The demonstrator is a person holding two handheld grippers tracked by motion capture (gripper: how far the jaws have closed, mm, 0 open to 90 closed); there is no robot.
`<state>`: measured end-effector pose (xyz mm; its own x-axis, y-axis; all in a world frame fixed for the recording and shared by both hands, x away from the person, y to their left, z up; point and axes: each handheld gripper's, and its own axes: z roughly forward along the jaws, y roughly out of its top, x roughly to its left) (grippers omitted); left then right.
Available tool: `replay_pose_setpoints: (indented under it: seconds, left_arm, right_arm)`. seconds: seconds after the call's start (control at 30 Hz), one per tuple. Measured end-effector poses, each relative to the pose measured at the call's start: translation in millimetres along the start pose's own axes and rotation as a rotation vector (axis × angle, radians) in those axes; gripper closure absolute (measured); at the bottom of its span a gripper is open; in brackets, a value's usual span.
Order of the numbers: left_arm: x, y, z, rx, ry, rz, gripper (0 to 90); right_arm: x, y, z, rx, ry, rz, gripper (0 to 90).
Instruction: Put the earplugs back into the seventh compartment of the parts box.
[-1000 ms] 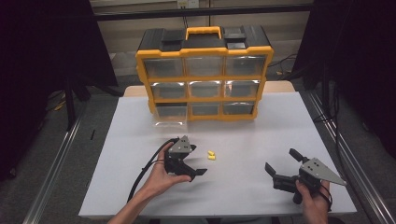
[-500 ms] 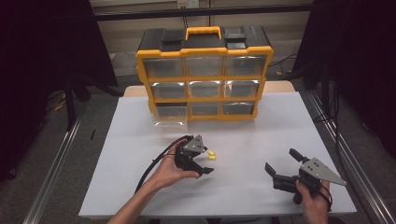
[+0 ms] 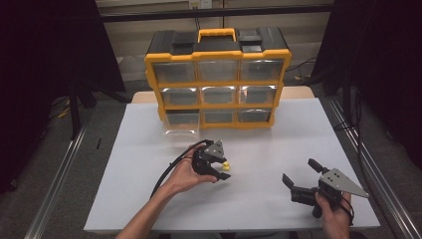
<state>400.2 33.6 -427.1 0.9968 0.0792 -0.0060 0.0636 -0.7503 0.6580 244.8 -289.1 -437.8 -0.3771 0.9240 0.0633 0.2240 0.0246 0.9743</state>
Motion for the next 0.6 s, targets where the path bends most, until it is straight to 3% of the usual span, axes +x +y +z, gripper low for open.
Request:
replay_pose_setpoints:
  seconds: [0.2, 0.47, 0.6]
  left_arm:
    - [7.0, -2.1, 5.8, 0.007, -0.007, -0.02, 44.8]
    - [9.7, -3.5, 11.2, 0.038, -0.01, 0.011, 60.7]
    - [10.7, -5.1, 13.6, 0.047, -0.005, 0.018, 64.3]
  right_arm:
    - [-0.1, -0.1, 0.1, 0.001, 0.0, 0.003, 0.0]
    - [-0.5, -0.3, 0.1, 0.006, 0.0, 0.0, 0.0]
    - [-0.4, -0.3, 0.0, 0.004, 0.002, 0.003, 0.0]
